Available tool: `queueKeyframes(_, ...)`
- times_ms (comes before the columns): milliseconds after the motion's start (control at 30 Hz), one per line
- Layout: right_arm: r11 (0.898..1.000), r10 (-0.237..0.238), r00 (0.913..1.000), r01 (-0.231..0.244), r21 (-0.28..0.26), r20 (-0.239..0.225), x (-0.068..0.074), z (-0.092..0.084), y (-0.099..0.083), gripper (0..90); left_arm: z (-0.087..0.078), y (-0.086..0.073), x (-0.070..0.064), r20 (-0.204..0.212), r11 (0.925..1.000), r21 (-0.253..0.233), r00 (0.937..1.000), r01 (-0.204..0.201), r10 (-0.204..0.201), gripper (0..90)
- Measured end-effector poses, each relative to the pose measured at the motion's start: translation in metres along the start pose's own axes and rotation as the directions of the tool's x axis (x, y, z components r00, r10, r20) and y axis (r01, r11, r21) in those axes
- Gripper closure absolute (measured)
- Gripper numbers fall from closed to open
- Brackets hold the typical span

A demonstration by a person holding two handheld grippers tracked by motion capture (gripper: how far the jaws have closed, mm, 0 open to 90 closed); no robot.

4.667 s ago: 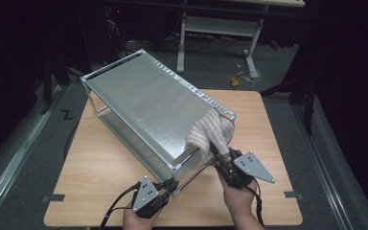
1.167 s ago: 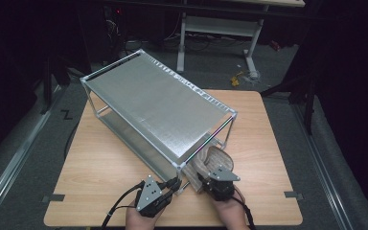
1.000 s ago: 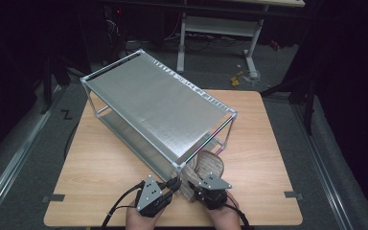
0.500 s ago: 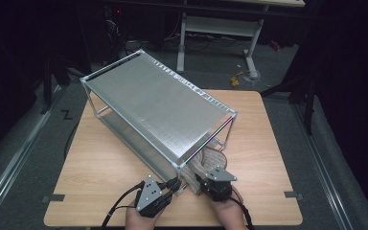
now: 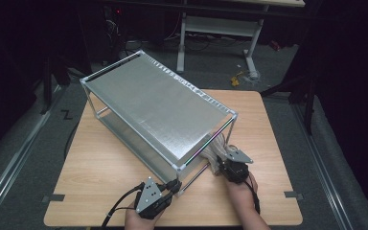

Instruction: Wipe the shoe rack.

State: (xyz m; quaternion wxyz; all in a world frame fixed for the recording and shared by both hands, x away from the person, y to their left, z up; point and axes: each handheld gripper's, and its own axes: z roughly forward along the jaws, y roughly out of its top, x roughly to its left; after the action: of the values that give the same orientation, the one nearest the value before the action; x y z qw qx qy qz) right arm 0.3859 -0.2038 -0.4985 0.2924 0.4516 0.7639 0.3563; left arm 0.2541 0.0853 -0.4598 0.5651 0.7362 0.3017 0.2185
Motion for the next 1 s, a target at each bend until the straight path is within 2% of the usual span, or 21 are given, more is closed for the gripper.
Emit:
queueKeyframes(233, 1.000, -0.006, 0.9999, 0.006, 0.011, 0.014, -0.005, 0.003, 0.004, 71.3, 0.000, 0.000, 0.000, 0.001, 1.0000, 0.000, 1.0000, 0.000, 0.000, 81.0)
queueKeyframes(333, 1.000, -0.004, 1.0000, 0.004, 0.016, -0.003, -0.002, 0.002, 0.003, 71.5, 0.000, 0.000, 0.000, 0.002, 1.0000, 0.000, 1.0000, 0.000, 0.000, 80.9)
queueKeyframes(500, 1.000, -0.023, 0.9993, 0.023, 0.007, -0.030, 0.009, -0.002, -0.002, 71.7, 0.000, 0.000, 0.001, 0.003, 1.0000, -0.002, 1.0000, -0.001, 0.001, 80.9)
queueKeyframes(633, 1.000, -0.030, 0.9964, 0.030, 0.003, -0.079, 0.023, -0.010, -0.005, 71.7, 0.001, 0.000, 0.001, 0.004, 1.0000, -0.001, 1.0000, -0.004, 0.004, 80.9)
queueKeyframes(800, 0.998, -0.056, 0.9865, 0.057, 0.004, -0.154, 0.044, -0.022, -0.009, 71.7, 0.001, 0.000, 0.000, 0.002, 1.0000, -0.002, 1.0000, -0.004, 0.004, 81.0)
queueKeyframes(1000, 0.994, -0.108, 0.9644, 0.110, -0.006, -0.241, 0.071, -0.037, -0.015, 71.7, 0.002, 0.000, 0.000, 0.001, 1.0000, -0.003, 1.0000, -0.002, 0.002, 80.9)
